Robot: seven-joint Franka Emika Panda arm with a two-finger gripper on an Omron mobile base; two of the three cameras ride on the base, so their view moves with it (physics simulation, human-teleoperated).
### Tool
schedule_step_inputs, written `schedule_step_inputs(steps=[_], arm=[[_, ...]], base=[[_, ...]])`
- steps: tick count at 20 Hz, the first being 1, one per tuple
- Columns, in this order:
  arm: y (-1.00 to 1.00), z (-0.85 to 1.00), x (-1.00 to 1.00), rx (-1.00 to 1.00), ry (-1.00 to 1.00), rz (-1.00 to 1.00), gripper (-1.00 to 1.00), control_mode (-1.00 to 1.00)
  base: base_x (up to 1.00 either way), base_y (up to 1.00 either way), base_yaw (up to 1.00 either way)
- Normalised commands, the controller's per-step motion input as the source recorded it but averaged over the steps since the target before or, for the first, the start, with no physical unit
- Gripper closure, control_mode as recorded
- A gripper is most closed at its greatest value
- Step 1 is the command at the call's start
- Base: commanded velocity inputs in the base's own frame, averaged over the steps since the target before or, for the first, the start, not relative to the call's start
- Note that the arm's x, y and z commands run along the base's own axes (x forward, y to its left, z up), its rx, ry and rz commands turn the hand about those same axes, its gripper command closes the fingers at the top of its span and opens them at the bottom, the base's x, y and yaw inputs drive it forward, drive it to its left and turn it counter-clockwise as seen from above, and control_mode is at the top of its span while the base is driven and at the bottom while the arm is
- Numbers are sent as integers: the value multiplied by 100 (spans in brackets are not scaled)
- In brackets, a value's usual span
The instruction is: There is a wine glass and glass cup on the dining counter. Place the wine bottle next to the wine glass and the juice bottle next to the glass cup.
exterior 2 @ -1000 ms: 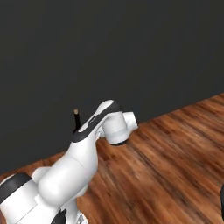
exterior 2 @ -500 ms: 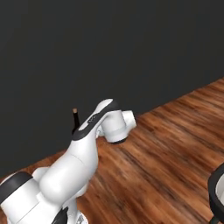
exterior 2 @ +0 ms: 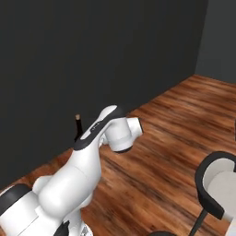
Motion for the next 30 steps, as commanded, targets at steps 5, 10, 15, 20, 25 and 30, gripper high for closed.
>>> schedule_step_inputs(steps=[5,10,15,20,25,30], arm=[[0,0,0,0,0,0,100,100],[0,0,0,0,0,0,100,100],[0,0,0,0,0,0,100,100],[0,0,0,0,0,0,100,100],[0,0,0,0,0,0,100,100],[0,0,0,0,0,0,100,100]], base=[[69,-12,-19],[79,-15,-7],[80,-23,0],[77,-23,-4],[68,-14,-21],[72,-14,-17]])
